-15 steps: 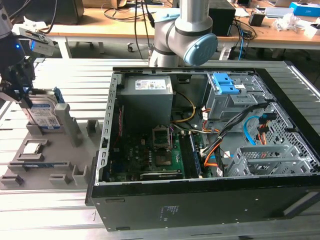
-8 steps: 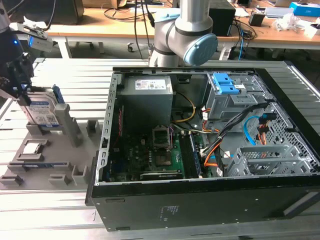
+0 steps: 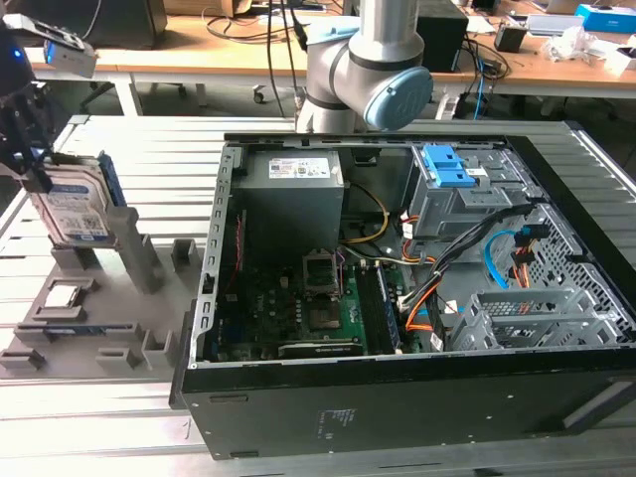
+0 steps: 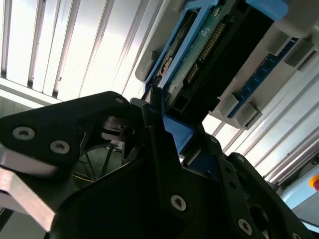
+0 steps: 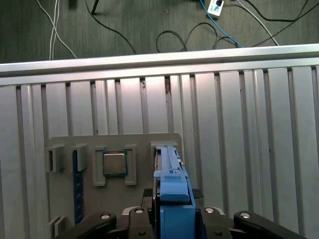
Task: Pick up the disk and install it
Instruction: 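Pick up the disk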
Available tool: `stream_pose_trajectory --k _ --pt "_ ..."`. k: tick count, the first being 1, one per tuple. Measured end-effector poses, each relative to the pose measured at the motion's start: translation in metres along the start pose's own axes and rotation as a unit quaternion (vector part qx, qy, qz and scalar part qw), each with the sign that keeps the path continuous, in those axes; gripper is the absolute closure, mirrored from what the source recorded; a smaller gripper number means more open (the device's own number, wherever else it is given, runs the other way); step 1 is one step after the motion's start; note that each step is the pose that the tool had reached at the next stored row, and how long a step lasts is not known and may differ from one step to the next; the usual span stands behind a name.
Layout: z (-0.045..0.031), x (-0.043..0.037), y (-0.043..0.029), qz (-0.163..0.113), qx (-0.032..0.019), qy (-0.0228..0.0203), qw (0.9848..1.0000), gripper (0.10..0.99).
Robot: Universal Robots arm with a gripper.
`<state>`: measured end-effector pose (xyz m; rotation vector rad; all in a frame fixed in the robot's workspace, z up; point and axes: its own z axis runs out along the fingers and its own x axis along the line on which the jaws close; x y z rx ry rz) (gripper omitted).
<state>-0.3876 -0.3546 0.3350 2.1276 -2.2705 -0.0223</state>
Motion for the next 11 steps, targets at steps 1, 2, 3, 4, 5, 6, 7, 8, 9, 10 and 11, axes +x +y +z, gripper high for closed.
stream_pose_trajectory --k 1,2,3,4,5,6,7,8,9,10,11 --pt "-0.0035 -0.0001 0.0001 0.000 0.0001 0.0003 1.0000 0.718" --pt "-0.0063 -0.0001 0.0002 0.000 0.0001 0.0006 1.0000 0.718" --pt "-0.0089 -0.0001 0.0003 0.000 0.0001 0.0008 1.0000 0.718" --pt "-0.0163 -0.0004 0.0006 0.000 0.0002 0.0014 1.0000 0.718" --pt "-0.0198 -0.0006 0.0007 0.000 0.0001 0.0018 1.0000 0.718" --pt "-0.0225 -0.0007 0.0008 0.000 0.0002 0.0020 1.0000 0.718" --pt "-0.0265 -0.0009 0.0009 0.000 0.0002 0.0023 1.0000 0.718" --pt "-0.0297 -0.0010 0.0011 0.000 0.0002 0.0025 1.0000 0.718" --pt "-0.0366 -0.0015 0.0013 0.000 0.0003 0.0030 1.0000 0.718" --pt "-0.0411 -0.0017 0.0014 0.000 0.0003 0.0035 1.0000 0.718" --pt "-0.0448 -0.0020 0.0016 0.000 0.0003 0.0038 1.0000 0.718"
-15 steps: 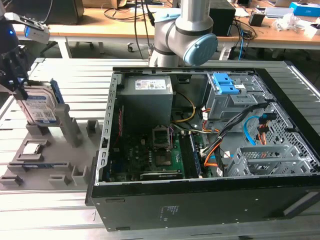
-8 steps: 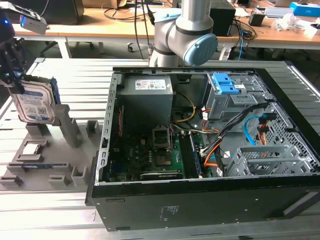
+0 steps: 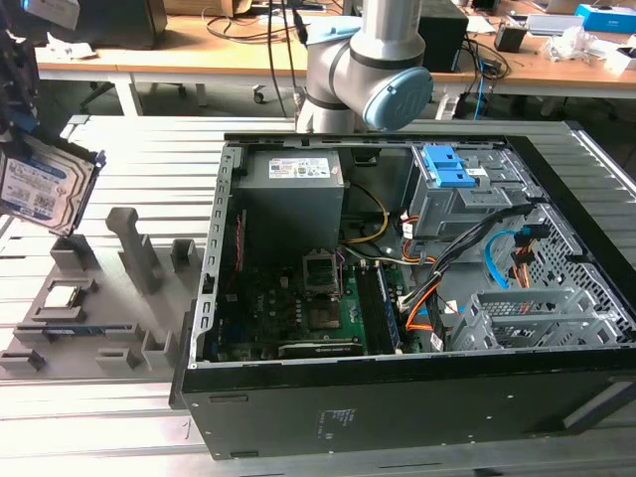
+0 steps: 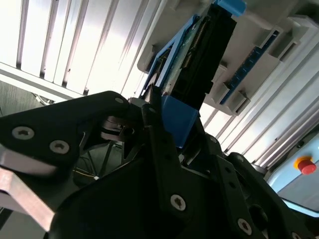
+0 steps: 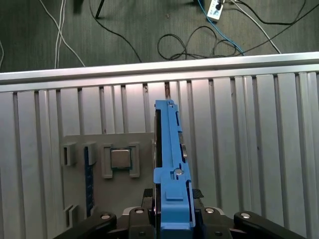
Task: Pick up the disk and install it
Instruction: 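Pick up the disk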
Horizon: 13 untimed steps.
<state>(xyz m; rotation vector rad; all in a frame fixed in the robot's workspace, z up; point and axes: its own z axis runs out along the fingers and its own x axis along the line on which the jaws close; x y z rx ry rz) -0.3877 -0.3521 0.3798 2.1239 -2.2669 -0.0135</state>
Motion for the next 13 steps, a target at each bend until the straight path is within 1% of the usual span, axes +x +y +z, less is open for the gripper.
stream_pose_trajectory --k 2,4,5,6,8,11,13 --pt "-0.0097 -0.0004 0.0003 0.000 0.0001 0.0010 1.0000 0.718" --pt "-0.0168 -0.0009 0.0006 0.000 0.0002 0.0021 1.0000 0.718" --pt "-0.0218 -0.0012 0.0007 0.000 0.0002 0.0029 1.0000 0.718" --pt "-0.0289 -0.0015 0.0010 0.000 0.0002 0.0038 1.0000 0.718" --pt "-0.0378 -0.0020 0.0013 0.000 0.0003 0.0049 1.0000 0.718" --pt "-0.0541 -0.0026 0.0019 0.000 0.0005 0.0066 1.0000 0.718" --pt "-0.0624 -0.0029 0.0022 0.000 0.0005 0.0074 1.0000 0.718"
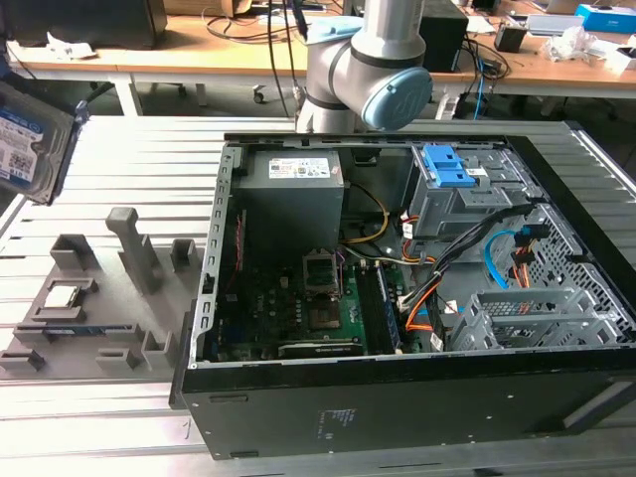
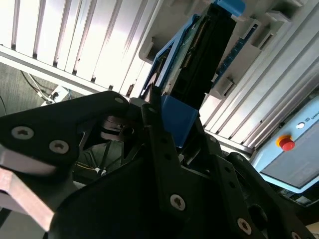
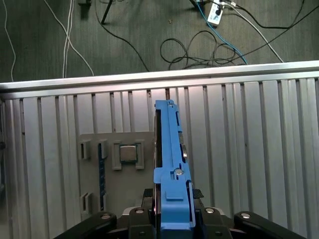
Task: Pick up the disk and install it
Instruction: 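Pick up the disk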
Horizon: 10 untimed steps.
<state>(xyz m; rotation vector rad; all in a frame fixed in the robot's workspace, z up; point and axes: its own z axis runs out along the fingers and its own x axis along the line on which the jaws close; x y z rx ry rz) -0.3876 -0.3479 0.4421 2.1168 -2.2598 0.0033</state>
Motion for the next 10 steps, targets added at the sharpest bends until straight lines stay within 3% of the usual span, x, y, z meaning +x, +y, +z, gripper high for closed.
stream_pose_trajectory --k 2,10 --pt "-0.0083 -0.0001 0.0003 0.000 0.0000 0.0008 1.0000 0.718" --pt "-0.0542 -0.0012 0.0018 0.000 0.0004 0.0057 1.0000 0.718"
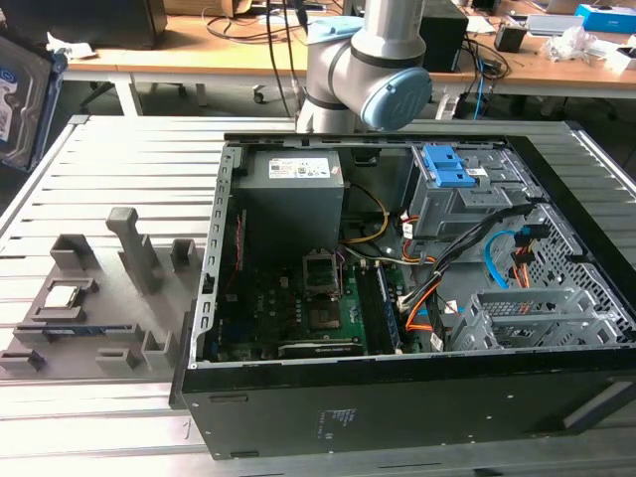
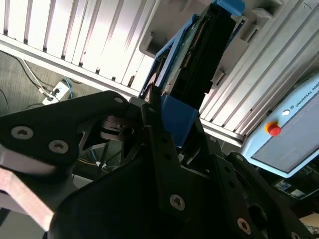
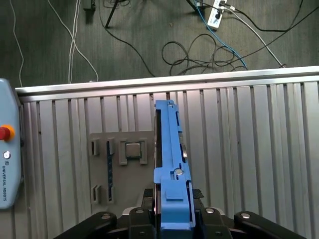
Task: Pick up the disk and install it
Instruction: 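Pick up the disk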
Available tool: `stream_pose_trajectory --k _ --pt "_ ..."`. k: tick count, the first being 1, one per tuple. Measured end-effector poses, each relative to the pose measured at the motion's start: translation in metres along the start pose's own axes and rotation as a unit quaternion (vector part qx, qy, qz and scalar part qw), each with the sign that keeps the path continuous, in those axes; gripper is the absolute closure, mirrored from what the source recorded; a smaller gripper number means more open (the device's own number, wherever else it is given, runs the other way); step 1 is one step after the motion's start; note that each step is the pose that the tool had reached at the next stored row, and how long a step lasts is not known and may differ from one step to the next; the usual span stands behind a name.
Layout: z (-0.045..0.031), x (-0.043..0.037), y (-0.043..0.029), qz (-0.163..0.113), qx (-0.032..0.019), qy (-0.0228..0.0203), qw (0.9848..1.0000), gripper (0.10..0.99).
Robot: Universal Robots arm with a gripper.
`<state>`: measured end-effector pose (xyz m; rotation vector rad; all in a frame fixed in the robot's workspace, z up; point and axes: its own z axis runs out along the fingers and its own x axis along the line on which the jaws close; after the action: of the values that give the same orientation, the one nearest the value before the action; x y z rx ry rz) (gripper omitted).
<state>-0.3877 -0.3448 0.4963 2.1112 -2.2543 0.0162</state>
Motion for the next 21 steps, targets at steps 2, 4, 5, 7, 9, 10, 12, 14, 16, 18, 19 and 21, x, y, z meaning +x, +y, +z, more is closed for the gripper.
stream_pose_trajectory --k 2,4,5,7,9,10,12,14,16,18,19,21 --pt "-0.0111 -0.0004 0.0004 0.000 0.0002 0.0020 1.0000 0.718" --pt "-0.0230 -0.0008 0.0008 0.000 0.0003 0.0043 1.0000 0.718" --pt "-0.0304 -0.0011 0.0010 0.000 0.0004 0.0056 1.0000 0.718" --pt "-0.0418 -0.0014 0.0013 0.000 0.0005 0.0076 1.0000 0.718" --pt "-0.0509 -0.0014 0.0017 0.000 0.0006 0.0090 1.0000 0.718" --pt "-0.0580 -0.0014 0.0019 0.000 0.0006 0.0100 0.9999 0.718" --pt "-0.0700 -0.0012 0.0022 0.000 0.0007 0.0108 0.9999 0.718" --pt "-0.0702 -0.0013 0.0022 0.000 0.0008 0.0108 0.9999 0.718" --pt "-0.0703 -0.0012 0.0023 0.000 0.0007 0.0109 0.9999 0.718" --pt "-0.0703 -0.0012 0.0023 0.000 0.0007 0.0108 0.9999 0.718" --pt "-0.0704 -0.0013 0.0023 0.000 0.0007 0.0109 0.9999 0.718" --pt "-0.0704 -0.0014 0.0005 0.000 0.0007 0.0109 0.9999 0.718"
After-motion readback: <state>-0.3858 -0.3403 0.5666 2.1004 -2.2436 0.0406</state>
